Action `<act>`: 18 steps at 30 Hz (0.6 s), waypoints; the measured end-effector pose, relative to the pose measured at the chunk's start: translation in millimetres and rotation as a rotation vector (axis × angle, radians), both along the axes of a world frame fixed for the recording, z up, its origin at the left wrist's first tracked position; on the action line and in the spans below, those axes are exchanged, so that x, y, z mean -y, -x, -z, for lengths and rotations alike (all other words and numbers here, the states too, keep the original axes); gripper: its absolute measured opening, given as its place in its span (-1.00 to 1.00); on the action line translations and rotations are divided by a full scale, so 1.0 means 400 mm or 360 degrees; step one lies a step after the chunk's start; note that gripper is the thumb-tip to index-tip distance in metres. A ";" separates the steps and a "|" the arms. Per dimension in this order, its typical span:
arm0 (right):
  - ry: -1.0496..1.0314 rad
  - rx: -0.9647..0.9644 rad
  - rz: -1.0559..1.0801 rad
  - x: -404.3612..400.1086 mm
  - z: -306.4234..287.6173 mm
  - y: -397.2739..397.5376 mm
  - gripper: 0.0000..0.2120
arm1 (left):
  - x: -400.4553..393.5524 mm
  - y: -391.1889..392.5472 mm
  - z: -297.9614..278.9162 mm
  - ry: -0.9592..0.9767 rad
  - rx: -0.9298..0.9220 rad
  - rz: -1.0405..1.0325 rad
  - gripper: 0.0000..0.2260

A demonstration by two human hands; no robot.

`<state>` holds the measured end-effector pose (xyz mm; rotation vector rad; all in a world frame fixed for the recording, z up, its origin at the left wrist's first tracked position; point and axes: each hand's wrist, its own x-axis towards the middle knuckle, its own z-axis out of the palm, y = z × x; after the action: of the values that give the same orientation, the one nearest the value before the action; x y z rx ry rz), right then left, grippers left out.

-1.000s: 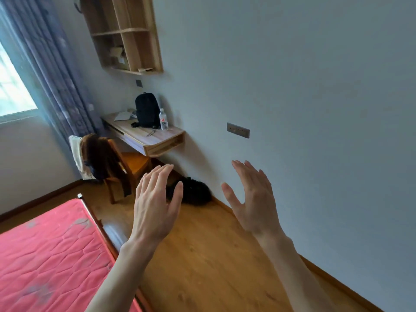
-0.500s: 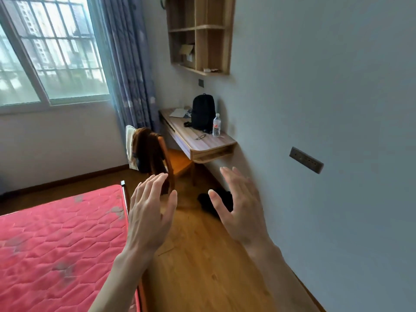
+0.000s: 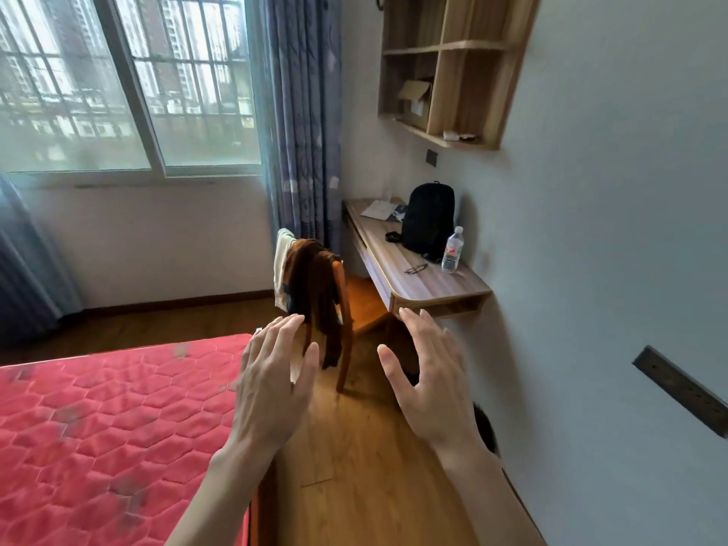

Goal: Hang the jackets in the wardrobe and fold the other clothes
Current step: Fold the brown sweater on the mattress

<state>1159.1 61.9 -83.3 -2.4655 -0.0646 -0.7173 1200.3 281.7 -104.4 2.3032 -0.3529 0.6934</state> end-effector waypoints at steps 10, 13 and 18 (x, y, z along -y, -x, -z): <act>-0.0001 -0.0038 -0.0141 0.033 0.067 -0.432 -0.32 | 0.049 -0.387 0.043 -0.0155 -0.0003 -0.0116 -0.57; 0.0010 -0.0056 -0.0180 0.051 0.083 -0.585 -0.39 | 0.070 -0.511 0.048 -0.0194 -0.0011 -0.0161 -0.58; -0.0006 -0.0068 -0.0275 0.068 0.092 -0.819 -0.41 | 0.091 -0.712 0.052 -0.0251 -0.0031 -0.0248 -0.59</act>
<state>1486.5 34.7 -120.3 -2.4342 -0.2567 -0.5895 1484.9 245.3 -125.2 2.5057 -0.2276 0.7418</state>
